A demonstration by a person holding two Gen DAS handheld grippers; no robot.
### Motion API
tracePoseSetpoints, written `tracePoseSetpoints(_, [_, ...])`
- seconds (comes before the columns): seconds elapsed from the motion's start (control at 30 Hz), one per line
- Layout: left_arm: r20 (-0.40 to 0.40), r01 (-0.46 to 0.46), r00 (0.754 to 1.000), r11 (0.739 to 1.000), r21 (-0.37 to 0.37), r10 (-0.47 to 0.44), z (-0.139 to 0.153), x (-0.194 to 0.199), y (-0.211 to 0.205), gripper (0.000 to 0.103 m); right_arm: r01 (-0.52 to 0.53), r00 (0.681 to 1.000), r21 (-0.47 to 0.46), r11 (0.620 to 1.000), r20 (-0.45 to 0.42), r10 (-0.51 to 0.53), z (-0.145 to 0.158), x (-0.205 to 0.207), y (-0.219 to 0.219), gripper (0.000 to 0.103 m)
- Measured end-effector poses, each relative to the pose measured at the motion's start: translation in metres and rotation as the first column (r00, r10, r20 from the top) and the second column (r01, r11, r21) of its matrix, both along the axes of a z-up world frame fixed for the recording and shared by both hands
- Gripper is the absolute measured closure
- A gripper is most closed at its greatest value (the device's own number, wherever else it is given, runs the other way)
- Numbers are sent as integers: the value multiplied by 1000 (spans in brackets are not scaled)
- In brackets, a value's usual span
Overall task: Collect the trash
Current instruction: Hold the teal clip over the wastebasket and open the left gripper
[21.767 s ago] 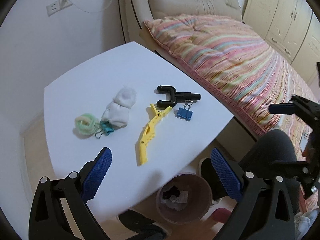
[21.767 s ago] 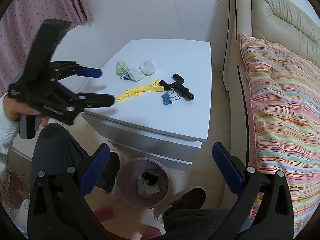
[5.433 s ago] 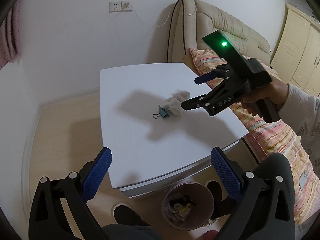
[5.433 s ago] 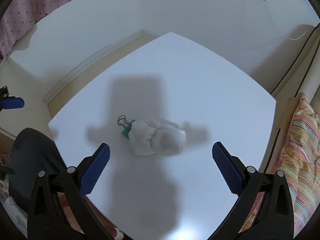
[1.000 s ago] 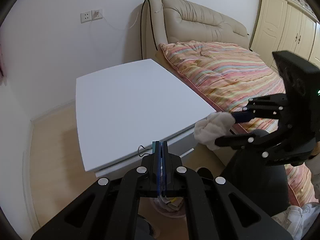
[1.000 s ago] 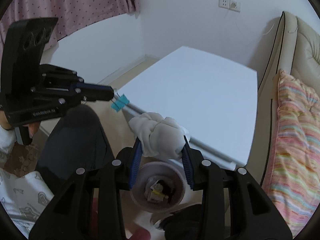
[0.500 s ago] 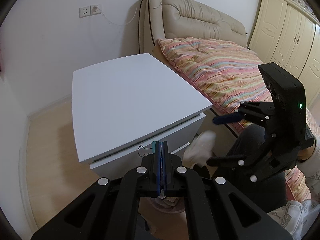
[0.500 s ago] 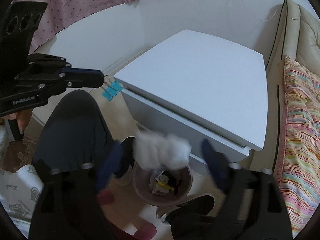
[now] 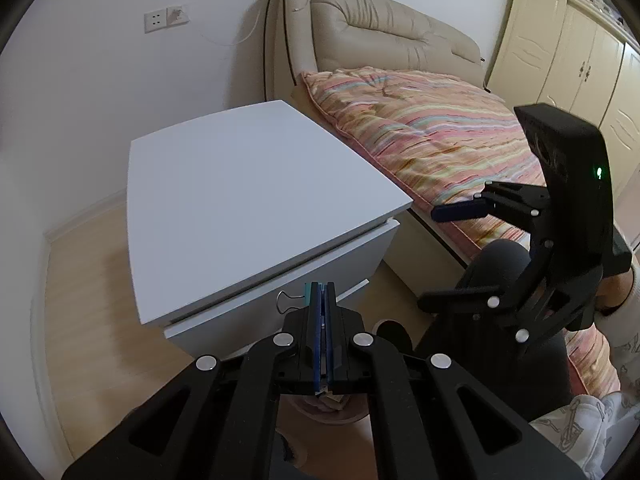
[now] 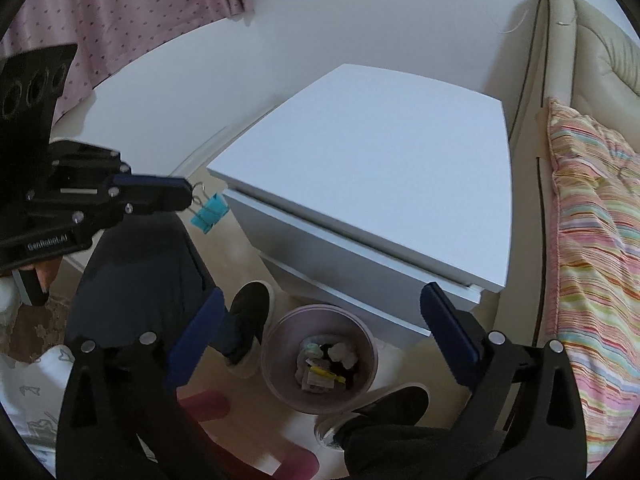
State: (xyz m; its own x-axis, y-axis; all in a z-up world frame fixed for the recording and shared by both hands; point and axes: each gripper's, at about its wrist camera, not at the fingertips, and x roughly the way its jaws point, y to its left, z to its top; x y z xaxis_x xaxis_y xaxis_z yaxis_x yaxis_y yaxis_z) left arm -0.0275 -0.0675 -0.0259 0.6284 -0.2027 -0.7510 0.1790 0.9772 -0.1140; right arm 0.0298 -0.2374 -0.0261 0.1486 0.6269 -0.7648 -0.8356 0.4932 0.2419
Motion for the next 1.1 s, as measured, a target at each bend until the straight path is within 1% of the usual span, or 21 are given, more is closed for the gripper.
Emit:
tracePoseSetpoints(0.33, [-23,48,999,999,8,-48,-7,5,-19,103,65,998,13,998,23,-66,11,9,-18,6])
tracePoseSetpoints(0.53, [-24,80,997,997,8,-80,-6,8,-30,102,102,994,22,994,32,-103,15,16,-32,6])
tracePoseSetpoints(0.67, [-47,85,995,996,7,-85,-9,11,-31,93,122,992,30,992,23,-122,15,21,-37,6])
tracePoseSetpoints(0.7, [-56,82,995,997,12,-81,-11,12,-31,87,124,992,30,992,22,-124,15,21,-38,6])
tracePoseSetpoints(0.73, [-64,78,995,997,10,-78,-13,14,-30,68,125,992,31,992,19,-126,14,22,-39,6])
tracePoseSetpoints(0.77, [-67,73,995,997,-1,-73,-14,14,-28,42,126,992,32,992,18,-126,14,22,-39,6])
tracePoseSetpoints(0.8, [-64,65,996,998,-13,-65,-15,15,-25,30,126,992,33,992,17,-126,14,22,-39,6])
tracePoseSetpoints(0.83, [-58,56,997,998,-23,-57,-15,15,-23,8,125,992,34,992,16,-126,14,22,-38,5])
tracePoseSetpoints(0.9, [-53,39,998,999,-32,-41,-15,15,-19,7,123,992,35,992,14,-123,13,22,-38,5])
tracePoseSetpoints(1.0, [-68,14,998,1000,-20,-15,-18,17,-15,7,122,992,33,992,11,-123,12,22,-35,4])
tracePoseSetpoints(1.1, [-58,-5,998,1000,-14,4,-17,16,-10,7,118,993,27,993,6,-119,11,21,-32,3])
